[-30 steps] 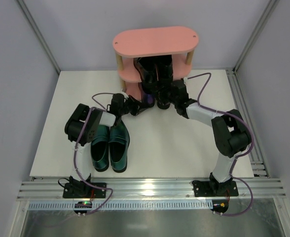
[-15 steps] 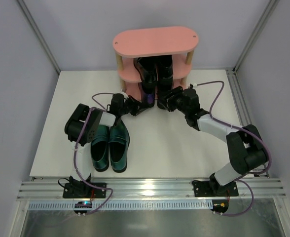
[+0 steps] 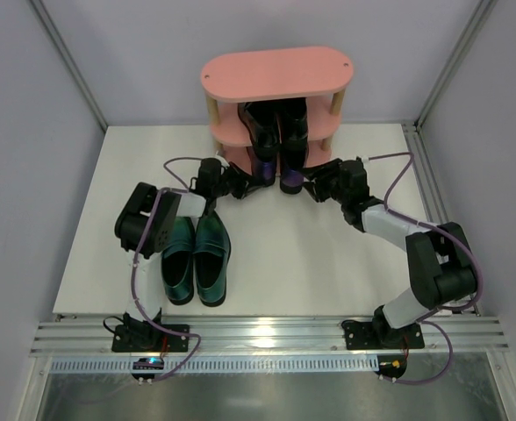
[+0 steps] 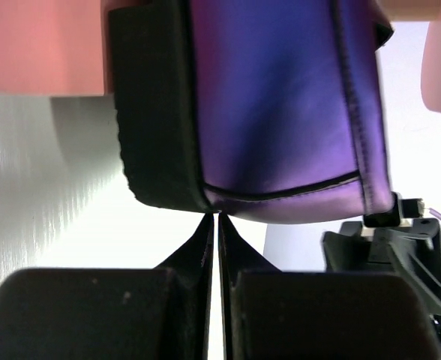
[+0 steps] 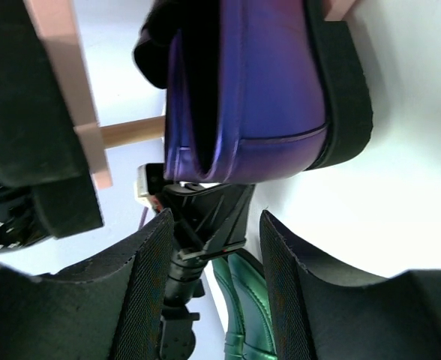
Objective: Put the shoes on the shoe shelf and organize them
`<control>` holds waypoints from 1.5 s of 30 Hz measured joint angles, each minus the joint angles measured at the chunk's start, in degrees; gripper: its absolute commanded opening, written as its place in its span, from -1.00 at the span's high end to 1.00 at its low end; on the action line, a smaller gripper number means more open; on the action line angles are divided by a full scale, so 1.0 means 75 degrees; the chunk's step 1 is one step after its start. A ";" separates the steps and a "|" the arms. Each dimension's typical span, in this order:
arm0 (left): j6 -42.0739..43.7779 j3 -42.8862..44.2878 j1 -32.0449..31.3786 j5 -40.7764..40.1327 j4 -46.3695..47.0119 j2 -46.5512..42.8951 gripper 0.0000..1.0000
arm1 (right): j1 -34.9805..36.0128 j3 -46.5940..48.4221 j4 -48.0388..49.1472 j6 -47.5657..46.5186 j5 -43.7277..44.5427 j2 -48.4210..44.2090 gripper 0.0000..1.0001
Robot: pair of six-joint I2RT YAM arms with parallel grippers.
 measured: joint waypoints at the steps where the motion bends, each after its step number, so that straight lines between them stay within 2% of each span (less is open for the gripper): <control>1: 0.0015 0.0052 0.0009 0.0000 -0.0041 0.0009 1.00 | -0.0006 0.0064 -0.0032 -0.0003 -0.0017 0.0108 -0.04; 13: 0.0064 -0.0026 0.0032 0.0044 0.0172 0.0064 0.99 | -0.0050 0.1157 -0.0195 -0.0012 -0.0323 0.1253 0.01; 14: 0.0044 -0.0111 0.0038 0.0050 0.0236 0.0064 1.00 | -0.0050 0.1250 -0.0239 -0.0012 -0.0335 0.1303 0.06; 18: -0.0087 -0.0527 0.0050 0.0073 0.0455 0.0061 1.00 | -0.0061 0.1472 -0.0420 0.0029 -0.0385 0.1495 0.68; 21: -0.0169 -0.0769 0.0041 0.0119 0.0632 0.0058 1.00 | -0.0114 0.1472 -0.0420 0.0122 -0.0478 0.1510 0.92; 39: -0.0469 -0.0901 -0.0152 0.0271 0.1174 0.0047 0.99 | -0.0376 0.2229 -0.0618 0.0119 -0.1145 0.2110 0.91; 45: -0.0475 -0.0944 -0.0152 0.0280 0.1212 -0.0032 0.99 | -0.0484 0.2005 -0.0073 -0.0047 -0.1524 0.2122 0.62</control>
